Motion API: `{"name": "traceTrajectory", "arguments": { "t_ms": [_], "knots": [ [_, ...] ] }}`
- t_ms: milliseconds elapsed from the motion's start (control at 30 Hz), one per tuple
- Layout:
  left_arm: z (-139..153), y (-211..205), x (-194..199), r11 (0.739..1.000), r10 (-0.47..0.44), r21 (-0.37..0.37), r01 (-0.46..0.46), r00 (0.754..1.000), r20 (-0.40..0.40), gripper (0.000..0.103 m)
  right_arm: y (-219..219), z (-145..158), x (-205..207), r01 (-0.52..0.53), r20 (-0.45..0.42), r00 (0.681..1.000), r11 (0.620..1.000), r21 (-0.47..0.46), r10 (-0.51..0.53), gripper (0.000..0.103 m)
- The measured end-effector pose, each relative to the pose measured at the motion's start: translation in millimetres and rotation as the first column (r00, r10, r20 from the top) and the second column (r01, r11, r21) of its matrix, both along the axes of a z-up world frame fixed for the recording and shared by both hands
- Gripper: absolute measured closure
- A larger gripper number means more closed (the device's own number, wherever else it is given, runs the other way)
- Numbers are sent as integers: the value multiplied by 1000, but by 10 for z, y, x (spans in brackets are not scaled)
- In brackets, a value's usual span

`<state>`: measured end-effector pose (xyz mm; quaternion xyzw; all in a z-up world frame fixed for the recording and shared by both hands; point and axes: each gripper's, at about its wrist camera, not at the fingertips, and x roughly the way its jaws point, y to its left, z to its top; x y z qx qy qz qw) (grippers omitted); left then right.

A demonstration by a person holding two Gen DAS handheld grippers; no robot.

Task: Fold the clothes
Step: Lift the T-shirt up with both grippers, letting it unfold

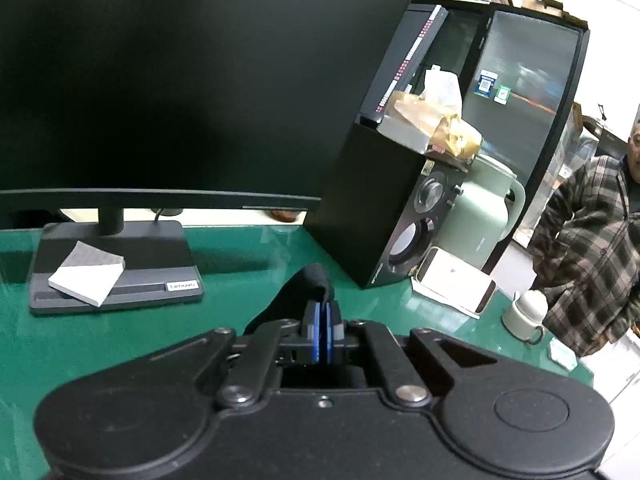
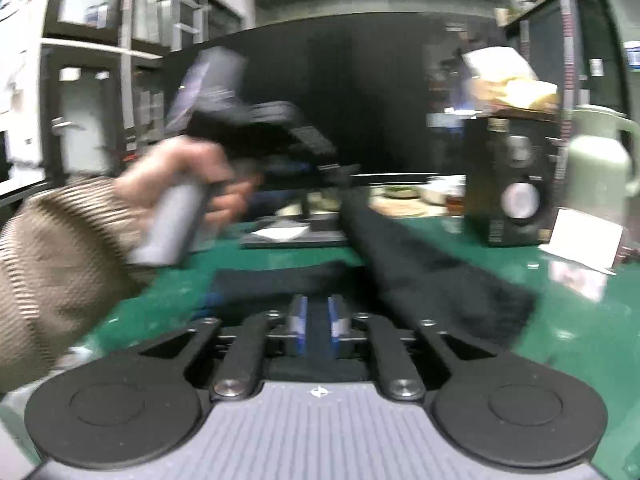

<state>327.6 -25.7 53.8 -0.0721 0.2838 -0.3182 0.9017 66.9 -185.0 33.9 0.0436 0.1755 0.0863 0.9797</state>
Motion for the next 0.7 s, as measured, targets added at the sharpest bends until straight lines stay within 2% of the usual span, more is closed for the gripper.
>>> {"name": "traceTrajectory", "arguments": {
  "t_ms": [100, 133, 233, 267, 300, 367, 467, 533, 633, 700],
  "knots": [
    [-15, 43, 33, 1000, 4, -2, -4, 1000, 5, 99, -581, -54, 186, 121, -22, 993, 989, 90, -119, 53],
    [-22, 62, 37, 1000, 5, -2, -5, 1000, 8, 99, -706, -65, 224, 128, -34, 992, 984, 123, -125, 43],
    [-49, 83, 42, 1000, 10, 4, -10, 1000, 9, 99, -1046, -105, 345, 127, -64, 991, 969, 214, -116, 26],
    [-64, 78, 50, 1000, 14, 13, -15, 1000, 9, 99, -1079, -113, 382, 112, -67, 993, 969, 218, -99, 12],
    [-75, 82, 52, 1000, 19, 18, -19, 1000, 8, 99, -1108, -126, 416, 99, -69, 994, 970, 221, -86, 9],
    [-92, 89, 63, 999, 27, 25, -27, 1000, 6, 99, -1139, -193, 515, 88, -62, 995, 973, 212, -76, 9],
    [-100, 117, 65, 999, 35, 36, -35, 999, 9, 99, -1211, -299, 649, 103, -104, 991, 970, 221, -82, 9],
    [-89, 145, 64, 998, 44, 42, -45, 999, 13, 99, -1296, -390, 820, 101, -161, 985, 956, 274, -58, 9],
    [-78, 161, 75, 997, 52, 47, -53, 998, 16, 99, -1403, -500, 1012, 110, -199, 979, 938, 329, -45, 11],
    [-78, 158, 88, 997, 50, 51, -51, 999, 15, 99, -1457, -556, 1100, 123, -219, 975, 920, 372, -41, 35]
  ]
}}
